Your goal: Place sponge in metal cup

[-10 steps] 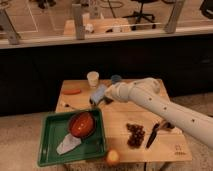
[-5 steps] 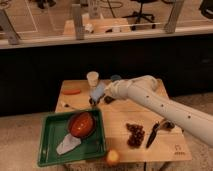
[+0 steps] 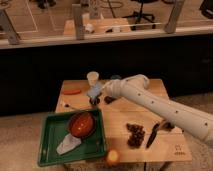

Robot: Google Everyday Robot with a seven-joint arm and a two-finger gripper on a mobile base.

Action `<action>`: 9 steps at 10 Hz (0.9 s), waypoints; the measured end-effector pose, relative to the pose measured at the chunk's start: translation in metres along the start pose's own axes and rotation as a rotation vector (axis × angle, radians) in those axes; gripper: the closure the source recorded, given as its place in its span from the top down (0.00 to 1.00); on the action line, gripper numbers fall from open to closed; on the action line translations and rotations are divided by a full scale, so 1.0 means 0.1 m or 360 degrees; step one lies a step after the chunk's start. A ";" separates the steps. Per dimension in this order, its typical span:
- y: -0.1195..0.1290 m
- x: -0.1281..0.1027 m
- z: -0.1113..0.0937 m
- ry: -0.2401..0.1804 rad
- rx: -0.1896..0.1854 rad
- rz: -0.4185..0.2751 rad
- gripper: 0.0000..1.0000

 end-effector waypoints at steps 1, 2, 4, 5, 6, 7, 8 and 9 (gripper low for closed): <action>0.02 -0.02 0.07 -0.0008 0.0001 0.0007 0.02; 0.03 -0.05 0.12 -0.0010 0.0006 0.0019 0.02; 0.04 -0.11 0.18 0.0001 0.0015 0.0037 0.02; 0.06 -0.14 0.20 0.0011 0.0019 0.0045 0.02; 0.08 -0.17 0.21 0.0017 0.0023 0.0053 0.02; 0.11 -0.19 0.22 0.0019 0.0027 0.0059 0.02; 0.13 -0.20 0.23 0.0020 0.0030 0.0065 0.02; 0.14 -0.21 0.24 0.0019 0.0035 0.0070 0.02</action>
